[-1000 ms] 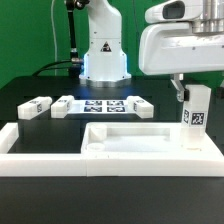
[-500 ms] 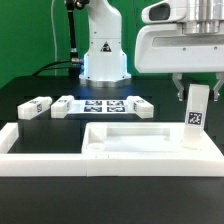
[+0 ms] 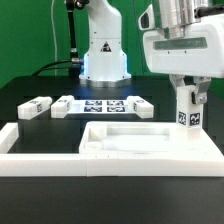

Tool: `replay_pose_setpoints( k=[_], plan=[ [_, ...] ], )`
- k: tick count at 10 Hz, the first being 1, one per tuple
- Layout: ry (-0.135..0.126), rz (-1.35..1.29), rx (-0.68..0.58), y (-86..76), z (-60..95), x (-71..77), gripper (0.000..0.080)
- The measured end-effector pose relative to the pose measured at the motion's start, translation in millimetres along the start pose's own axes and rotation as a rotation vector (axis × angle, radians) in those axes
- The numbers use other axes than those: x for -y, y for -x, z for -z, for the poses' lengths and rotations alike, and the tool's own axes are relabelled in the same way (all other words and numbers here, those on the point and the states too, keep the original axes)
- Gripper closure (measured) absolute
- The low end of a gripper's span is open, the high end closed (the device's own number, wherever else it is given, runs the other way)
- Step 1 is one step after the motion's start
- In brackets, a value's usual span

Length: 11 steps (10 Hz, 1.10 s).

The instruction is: Assemble desk

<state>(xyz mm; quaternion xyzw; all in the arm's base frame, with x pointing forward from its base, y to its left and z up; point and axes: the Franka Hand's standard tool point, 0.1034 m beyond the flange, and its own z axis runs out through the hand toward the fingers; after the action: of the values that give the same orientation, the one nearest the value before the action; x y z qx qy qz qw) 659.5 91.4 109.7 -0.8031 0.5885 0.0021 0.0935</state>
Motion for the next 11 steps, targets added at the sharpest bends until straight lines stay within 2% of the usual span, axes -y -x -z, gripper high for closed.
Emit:
replay_pose_setpoints(
  k=[3, 4, 5, 6, 7, 9, 11],
  plan=[
    [0.002, 0.036, -0.001, -0.6, 0.1, -0.3, 0.0502],
    [0.027, 0.268, -0.037, 0.6, 1.8, 1.2, 0.0309],
    [0.036, 0.481, -0.039, 2.9, 1.8, 2.0, 0.0196],
    [0.044, 0.609, -0.031, 1.0, 1.3, 0.0, 0.0196],
    [0.044, 0.617, -0.032, 0.6, 1.4, 0.1, 0.0164],
    [0.050, 0.759, -0.033, -0.5, 1.5, -0.2, 0.0154],
    [0.072, 1.132, -0.063, 3.7, 0.4, 4.0, 0.0151]
  ],
)
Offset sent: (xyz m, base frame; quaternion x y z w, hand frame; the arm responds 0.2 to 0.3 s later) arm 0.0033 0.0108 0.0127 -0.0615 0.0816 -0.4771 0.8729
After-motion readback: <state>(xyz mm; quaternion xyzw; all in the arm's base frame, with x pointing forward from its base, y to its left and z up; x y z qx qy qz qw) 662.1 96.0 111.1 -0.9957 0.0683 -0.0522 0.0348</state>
